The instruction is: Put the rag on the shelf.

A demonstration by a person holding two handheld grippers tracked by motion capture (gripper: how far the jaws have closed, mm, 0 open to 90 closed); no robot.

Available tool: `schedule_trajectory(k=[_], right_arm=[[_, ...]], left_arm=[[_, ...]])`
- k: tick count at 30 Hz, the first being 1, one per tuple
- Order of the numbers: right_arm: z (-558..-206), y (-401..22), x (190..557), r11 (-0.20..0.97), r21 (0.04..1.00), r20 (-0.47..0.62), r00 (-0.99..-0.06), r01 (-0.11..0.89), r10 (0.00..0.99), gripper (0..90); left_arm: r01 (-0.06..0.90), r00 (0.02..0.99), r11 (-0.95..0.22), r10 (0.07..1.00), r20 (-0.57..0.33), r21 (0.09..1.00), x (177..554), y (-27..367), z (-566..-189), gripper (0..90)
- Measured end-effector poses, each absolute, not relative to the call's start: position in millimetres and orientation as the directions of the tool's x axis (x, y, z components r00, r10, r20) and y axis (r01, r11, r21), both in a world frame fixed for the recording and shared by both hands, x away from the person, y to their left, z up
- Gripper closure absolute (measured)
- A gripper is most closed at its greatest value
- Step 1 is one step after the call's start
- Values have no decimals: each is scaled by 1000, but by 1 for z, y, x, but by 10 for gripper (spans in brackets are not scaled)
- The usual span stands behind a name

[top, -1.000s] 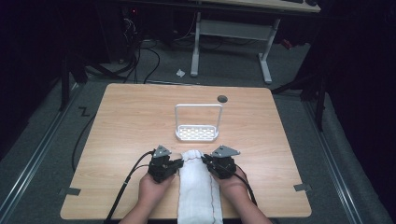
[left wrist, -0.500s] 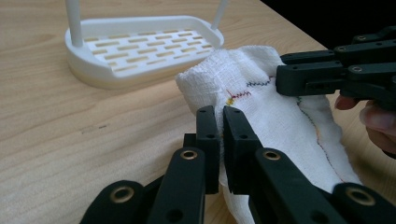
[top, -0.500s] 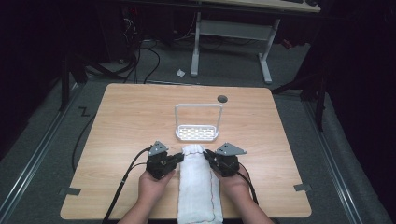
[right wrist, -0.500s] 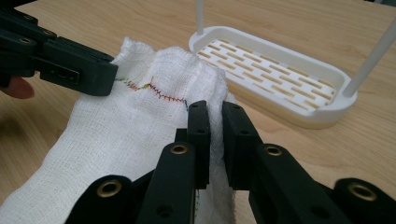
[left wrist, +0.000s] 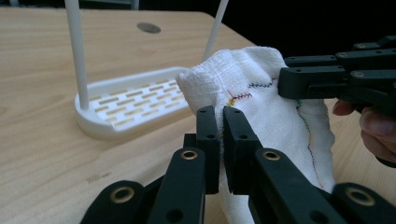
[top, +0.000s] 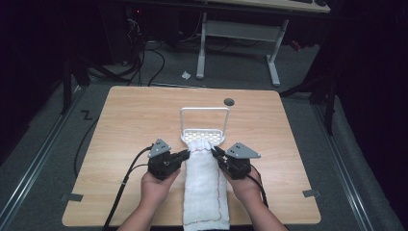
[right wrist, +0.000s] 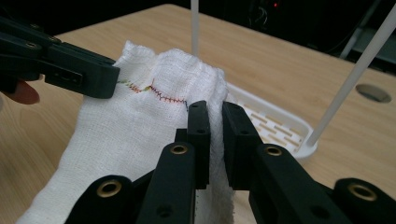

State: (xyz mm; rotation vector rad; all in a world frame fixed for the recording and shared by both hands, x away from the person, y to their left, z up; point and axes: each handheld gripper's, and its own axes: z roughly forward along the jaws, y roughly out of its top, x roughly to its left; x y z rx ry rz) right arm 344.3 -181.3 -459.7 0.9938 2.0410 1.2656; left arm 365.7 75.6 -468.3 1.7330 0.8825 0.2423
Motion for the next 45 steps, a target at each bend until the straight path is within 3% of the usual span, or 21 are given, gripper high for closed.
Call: schedule_trajectory(k=[24,45], right_arm=[[-369,-174,347,222,970,-124,-577,101,808,826],[-326,-175,358,204,979,-157,-556,23,816,825]], left_arm=[[216,726,-13,671,-151,976,370,88,-373,861],[98,738,-46,674,-42,994,387,85,-324,862]])
